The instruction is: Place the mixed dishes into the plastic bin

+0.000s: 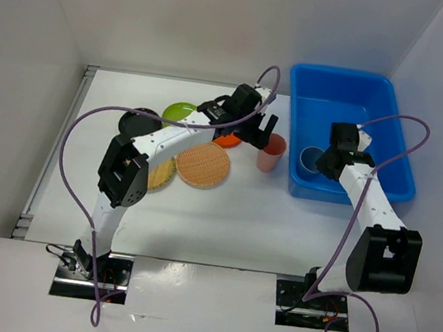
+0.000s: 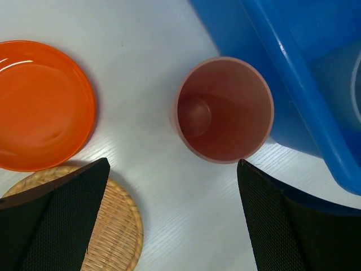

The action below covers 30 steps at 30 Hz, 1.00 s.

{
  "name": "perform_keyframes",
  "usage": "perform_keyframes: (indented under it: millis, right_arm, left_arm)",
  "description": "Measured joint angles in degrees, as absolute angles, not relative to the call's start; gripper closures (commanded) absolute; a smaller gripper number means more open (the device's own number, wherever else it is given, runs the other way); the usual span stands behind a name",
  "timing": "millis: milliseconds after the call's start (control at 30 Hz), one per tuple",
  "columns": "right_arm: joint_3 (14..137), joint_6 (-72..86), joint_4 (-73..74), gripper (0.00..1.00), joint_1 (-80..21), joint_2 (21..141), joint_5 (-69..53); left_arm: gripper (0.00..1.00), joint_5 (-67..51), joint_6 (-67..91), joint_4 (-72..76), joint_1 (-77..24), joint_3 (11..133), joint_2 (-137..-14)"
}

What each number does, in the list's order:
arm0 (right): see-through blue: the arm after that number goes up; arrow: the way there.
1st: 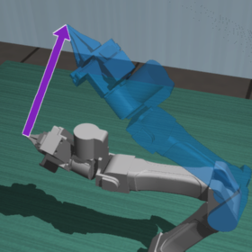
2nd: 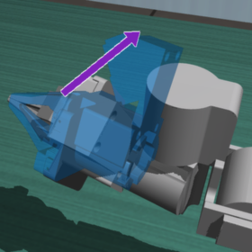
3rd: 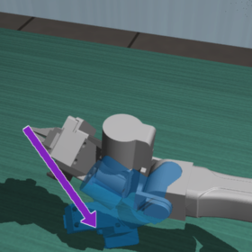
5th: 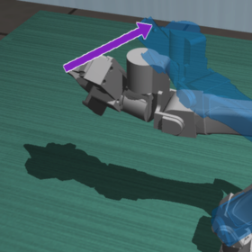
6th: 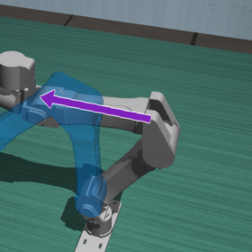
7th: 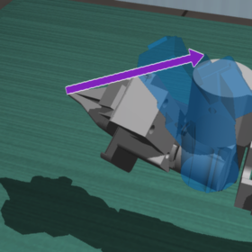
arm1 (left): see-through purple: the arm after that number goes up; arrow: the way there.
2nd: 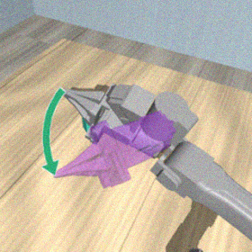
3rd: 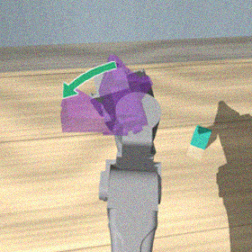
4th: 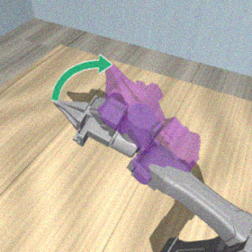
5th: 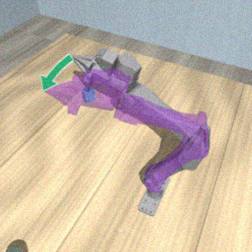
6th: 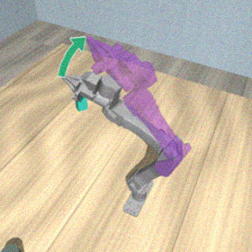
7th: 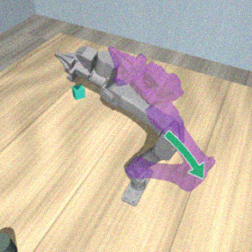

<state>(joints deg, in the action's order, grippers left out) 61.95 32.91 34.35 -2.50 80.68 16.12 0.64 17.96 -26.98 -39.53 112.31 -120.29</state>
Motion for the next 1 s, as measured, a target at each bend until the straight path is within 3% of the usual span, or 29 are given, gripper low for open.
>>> perform_keyframes:
  millis: [67, 300, 333, 433, 467, 567, 700, 1000]
  right_arm:
    - [62.0, 32.8, 34.4, 0.91, -2.5, 81.1, 16.5]
    - [62.1, 32.9, 34.3, 0.91, -2.5, 83.7, 17.6]
    - [62.1, 32.9, 34.3, 0.87, -2.5, 84.2, 17.6]
    - [62.1, 33.1, 34.2, 0.59, -2.5, 85.1, 17.4]
    - [62.1, 33.2, 34.1, 0.44, -2.5, 85.2, 17.3]
    - [62.4, 33.2, 33.7, 0.30, -2.5, 85.2, 17.1]
    - [63.0, 33.1, 33.9, 0.26, -2.5, 84.2, 17.1]
    - [68.2, 33.1, 36.0, 0.22, -2.5, 72.4, 17.1]
  left_arm:
    - [0.00, 0.8, 18.0, -26.9, -39.8, 113.1, -121.0]
    - [0.00, 1.7, 18.2, -26.6, -39.9, 116.9, -124.0]
    - [0.00, 1.8, 18.2, -26.6, -39.9, 117.3, -124.5]
    - [0.00, 2.3, 18.2, -27.1, -40.1, 119.8, -126.6]
    - [0.00, 2.5, 18.2, -27.1, -40.2, 120.5, -127.3]
    - [0.00, 3.0, 18.2, -27.6, -40.5, 120.7, -128.3]
    - [0.00, 3.6, 18.2, -28.7, -40.9, 120.7, -128.7]
    - [0.18, 6.2, 18.3, -30.3, -41.4, 125.8, -131.5]
